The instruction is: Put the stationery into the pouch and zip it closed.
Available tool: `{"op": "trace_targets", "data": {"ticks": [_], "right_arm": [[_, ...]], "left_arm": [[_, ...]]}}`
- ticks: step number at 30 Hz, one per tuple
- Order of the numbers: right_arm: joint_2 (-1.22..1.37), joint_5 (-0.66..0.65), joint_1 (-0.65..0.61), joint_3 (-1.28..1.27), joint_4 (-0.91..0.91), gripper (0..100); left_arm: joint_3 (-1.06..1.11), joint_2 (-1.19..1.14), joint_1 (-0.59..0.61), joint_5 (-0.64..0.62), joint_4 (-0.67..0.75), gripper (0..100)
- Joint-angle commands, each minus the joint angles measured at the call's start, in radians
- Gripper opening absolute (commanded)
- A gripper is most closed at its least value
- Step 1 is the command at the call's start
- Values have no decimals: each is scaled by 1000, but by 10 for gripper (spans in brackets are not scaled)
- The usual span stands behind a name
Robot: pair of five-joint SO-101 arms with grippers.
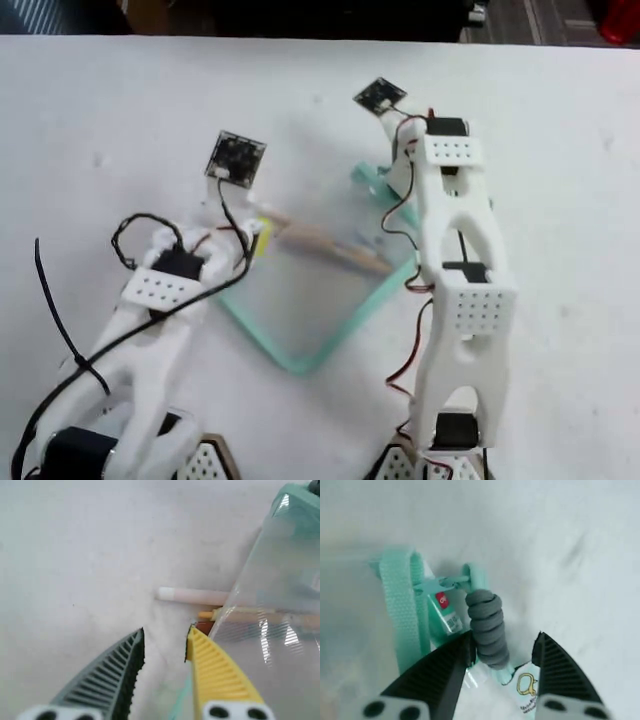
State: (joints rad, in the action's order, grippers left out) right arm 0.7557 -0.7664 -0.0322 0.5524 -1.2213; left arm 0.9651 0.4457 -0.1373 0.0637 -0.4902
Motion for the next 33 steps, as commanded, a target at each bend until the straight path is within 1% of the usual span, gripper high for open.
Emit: {"op": "trace_targets", "data": {"ticks": [1,3,4,7,12,18,22,25,27,29,33], "right_arm": [[1,-3,-19,58,4,115],[-1,-3,-19,77,4,35],[-1,-3,-19,84,2,11],[-1,-3,-21,103,-19,43],[-2,-3,-21,199,-114,15],[-2,-2,-41,446,-340,17],[-2,8,-91,649,-498,17],[-24,127,-108,763,-504,16],[-62,183,-116,778,-503,16],[-107,193,-131,773,-503,16],[-206,193,-159,727,-504,16]], "left_arm": [[-8,1,2,11,25,165],[-8,1,2,11,25,165],[-8,1,2,11,25,165],[-9,1,2,11,25,165],[-9,1,2,9,25,165],[-9,1,2,5,25,165],[-9,8,4,2,20,168],[-9,8,1,2,9,170],[-15,8,1,2,-26,190],[-17,10,-1,2,-44,212],[-17,21,-1,2,-49,217]]}}
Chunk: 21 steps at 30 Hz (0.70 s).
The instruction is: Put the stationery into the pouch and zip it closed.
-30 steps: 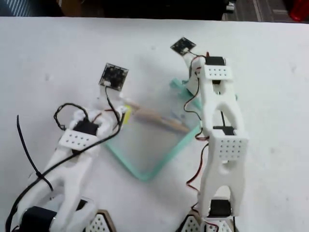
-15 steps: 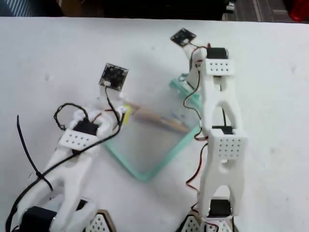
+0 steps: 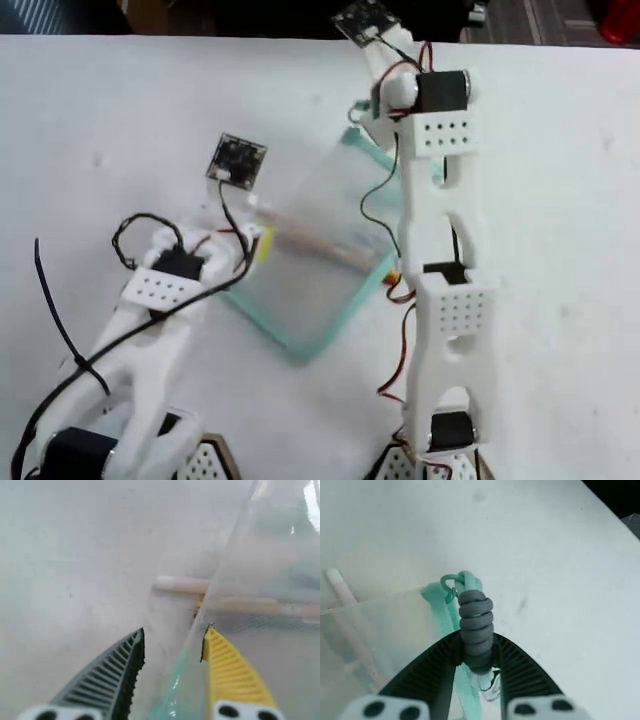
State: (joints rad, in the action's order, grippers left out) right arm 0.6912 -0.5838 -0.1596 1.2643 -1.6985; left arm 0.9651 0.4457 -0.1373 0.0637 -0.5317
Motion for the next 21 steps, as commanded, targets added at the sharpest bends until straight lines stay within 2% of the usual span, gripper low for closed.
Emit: {"op": "trace_targets", "data": {"ticks": [1,8,12,17,21], "right_arm": [[-170,11,-38,-12,-27,16],[-351,11,-104,-261,-24,17],[-458,12,-166,-381,-24,17],[-602,12,-237,-523,-22,17],[-720,12,-291,-609,-21,17]], "left_arm": [[-17,42,-1,2,-18,217],[12,364,7,2,-209,218],[71,615,8,8,-298,218],[77,981,4,8,-483,219],[83,1227,1,5,-563,219]]}}
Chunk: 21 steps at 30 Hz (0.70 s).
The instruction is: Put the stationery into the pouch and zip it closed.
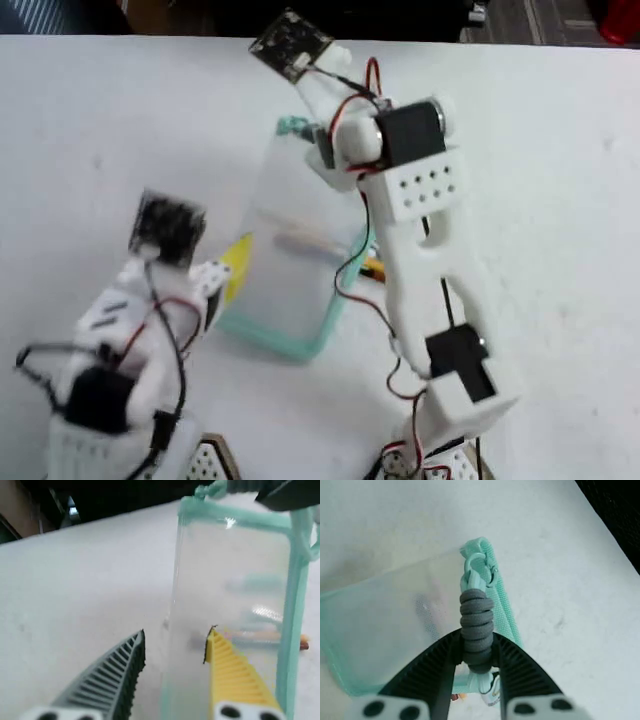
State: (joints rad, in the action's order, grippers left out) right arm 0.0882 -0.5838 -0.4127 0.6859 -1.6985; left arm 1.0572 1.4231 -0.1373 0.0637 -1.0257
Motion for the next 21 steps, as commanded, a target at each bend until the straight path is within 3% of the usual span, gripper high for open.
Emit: {"op": "trace_targets", "data": {"ticks": [1,6,21], "right_arm": [[-148,12,-51,-52,-21,17],[-294,12,-122,-158,-21,17],[-713,0,-295,-425,-21,17]], "left_arm": [[-11,286,1,5,-84,219],[-11,328,1,5,-138,275],[-164,334,8,11,-279,284]]}}
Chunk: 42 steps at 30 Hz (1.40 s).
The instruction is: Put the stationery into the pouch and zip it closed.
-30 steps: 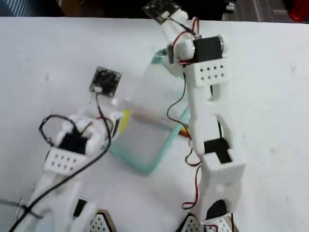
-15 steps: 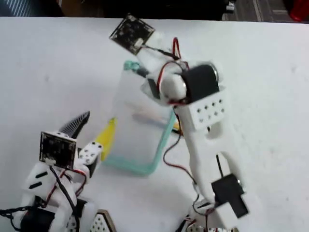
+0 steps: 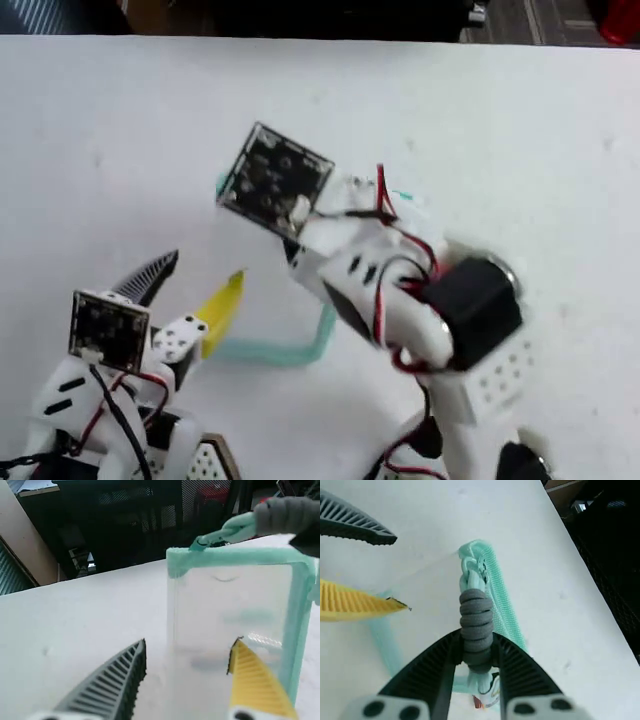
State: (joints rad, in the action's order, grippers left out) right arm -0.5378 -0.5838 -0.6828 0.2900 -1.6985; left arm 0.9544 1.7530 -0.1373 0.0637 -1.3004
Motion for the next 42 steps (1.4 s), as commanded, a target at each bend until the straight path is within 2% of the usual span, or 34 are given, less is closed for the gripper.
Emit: {"op": "trace_targets", "data": {"ticks": [1,9,12,17,23,28,33,38,42], "right_arm": [[-116,-18,-31,-49,-21,17],[-314,-147,-33,-238,-21,17],[-358,-186,-33,-276,-21,17],[-378,-235,-36,-279,-19,17],[-387,-285,-35,-278,-19,17],[-386,-295,-30,-279,16,17],[-378,-293,76,-287,85,17],[-378,-292,91,-287,88,17],[-378,-245,91,-287,87,17]], "left_arm": [[-61,4,8,14,-5,284],[-61,5,2,61,-14,289],[-61,5,-8,192,-40,320],[-94,2,-136,321,-77,324],[-74,-1,-236,325,-80,325],[8,-1,-430,321,-87,325],[-6,4,-575,319,-173,321],[-71,4,-590,321,-204,321],[-57,4,-556,290,-150,321]]}}
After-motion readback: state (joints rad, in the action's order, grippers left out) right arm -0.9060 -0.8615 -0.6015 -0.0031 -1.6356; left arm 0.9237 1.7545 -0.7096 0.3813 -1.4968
